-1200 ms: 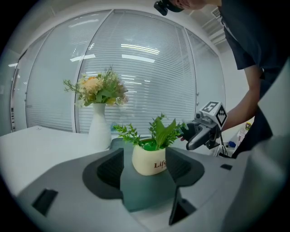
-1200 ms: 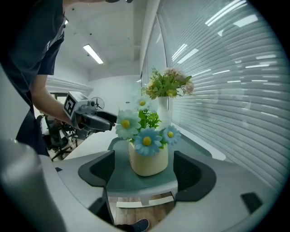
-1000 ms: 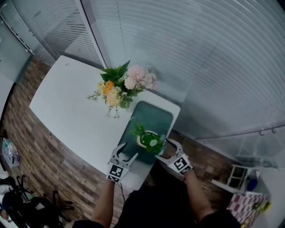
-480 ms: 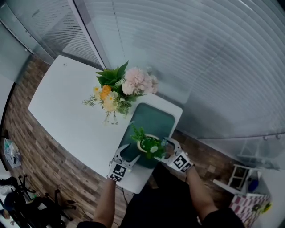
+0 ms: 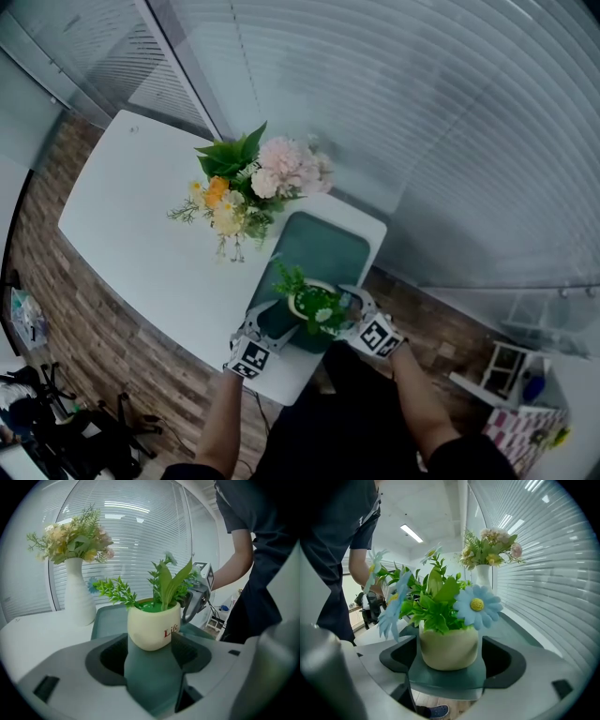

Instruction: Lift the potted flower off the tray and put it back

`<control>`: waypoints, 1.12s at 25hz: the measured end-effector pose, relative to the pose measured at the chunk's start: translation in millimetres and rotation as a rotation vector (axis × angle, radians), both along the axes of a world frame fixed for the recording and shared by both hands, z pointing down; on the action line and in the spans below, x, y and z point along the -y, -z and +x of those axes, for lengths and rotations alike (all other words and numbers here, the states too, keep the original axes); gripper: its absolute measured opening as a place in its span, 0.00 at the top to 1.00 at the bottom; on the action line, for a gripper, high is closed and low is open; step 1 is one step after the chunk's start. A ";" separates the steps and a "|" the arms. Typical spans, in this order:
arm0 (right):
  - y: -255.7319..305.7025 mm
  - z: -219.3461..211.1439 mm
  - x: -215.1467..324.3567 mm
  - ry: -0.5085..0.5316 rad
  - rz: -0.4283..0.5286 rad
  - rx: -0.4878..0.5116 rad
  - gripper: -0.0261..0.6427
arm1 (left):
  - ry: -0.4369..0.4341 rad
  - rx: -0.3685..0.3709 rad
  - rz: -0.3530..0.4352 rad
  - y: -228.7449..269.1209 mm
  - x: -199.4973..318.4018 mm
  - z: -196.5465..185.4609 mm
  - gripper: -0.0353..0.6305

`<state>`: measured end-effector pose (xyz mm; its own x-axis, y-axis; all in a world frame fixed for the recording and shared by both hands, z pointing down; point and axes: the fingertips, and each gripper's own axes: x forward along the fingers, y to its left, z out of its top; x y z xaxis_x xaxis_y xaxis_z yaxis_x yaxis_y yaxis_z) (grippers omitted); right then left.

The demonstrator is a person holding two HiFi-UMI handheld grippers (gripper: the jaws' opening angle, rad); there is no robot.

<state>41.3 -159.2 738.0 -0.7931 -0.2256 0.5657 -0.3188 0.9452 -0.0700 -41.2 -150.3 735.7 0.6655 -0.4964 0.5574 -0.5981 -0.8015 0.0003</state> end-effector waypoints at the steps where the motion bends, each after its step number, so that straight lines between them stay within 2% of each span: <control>1: -2.1 -1.1 -0.6 0.009 0.001 -0.007 0.37 | -0.004 0.007 0.001 1.1 0.9 1.1 0.54; 13: -9.6 -10.9 -1.6 0.087 -0.045 -0.049 0.37 | -0.060 0.025 -0.023 -12.2 1.0 10.2 0.54; 19: -12.7 -15.3 1.4 0.070 -0.047 0.000 0.37 | -0.074 0.012 -0.049 -16.0 1.4 13.2 0.54; 28: -14.1 -12.1 0.8 0.095 -0.057 -0.034 0.37 | -0.068 0.019 -0.103 -16.9 3.3 14.5 0.53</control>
<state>29.2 -160.0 752.2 -0.7893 -0.1173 0.6027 -0.2313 0.9661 -0.1148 -26.7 -153.7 752.6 0.6848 -0.3895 0.6159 -0.5426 -0.8367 0.0741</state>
